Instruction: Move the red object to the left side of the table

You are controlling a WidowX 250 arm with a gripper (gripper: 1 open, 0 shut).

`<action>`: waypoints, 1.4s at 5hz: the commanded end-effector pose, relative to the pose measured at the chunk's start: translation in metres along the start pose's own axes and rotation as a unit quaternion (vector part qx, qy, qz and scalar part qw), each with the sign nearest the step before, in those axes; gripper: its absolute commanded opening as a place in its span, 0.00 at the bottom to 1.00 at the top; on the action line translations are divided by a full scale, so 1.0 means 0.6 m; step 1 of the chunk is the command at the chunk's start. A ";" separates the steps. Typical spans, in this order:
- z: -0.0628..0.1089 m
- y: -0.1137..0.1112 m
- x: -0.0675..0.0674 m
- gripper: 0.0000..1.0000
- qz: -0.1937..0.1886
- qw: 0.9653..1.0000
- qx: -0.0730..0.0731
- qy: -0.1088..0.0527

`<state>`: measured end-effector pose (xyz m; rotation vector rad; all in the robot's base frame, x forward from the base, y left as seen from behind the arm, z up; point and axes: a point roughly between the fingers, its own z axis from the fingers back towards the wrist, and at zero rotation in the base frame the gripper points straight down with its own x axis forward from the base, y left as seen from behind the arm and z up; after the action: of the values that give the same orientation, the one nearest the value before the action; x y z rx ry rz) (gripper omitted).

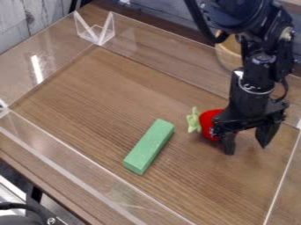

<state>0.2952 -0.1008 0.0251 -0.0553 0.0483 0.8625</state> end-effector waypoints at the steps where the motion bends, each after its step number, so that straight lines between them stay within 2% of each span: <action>1: 0.021 -0.018 0.018 1.00 0.013 0.999 -0.026 -0.016; 7: 0.000 -0.015 0.039 1.00 0.058 0.998 -0.018 -0.017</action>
<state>0.3074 -0.0919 0.0168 -0.0535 0.0344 0.9713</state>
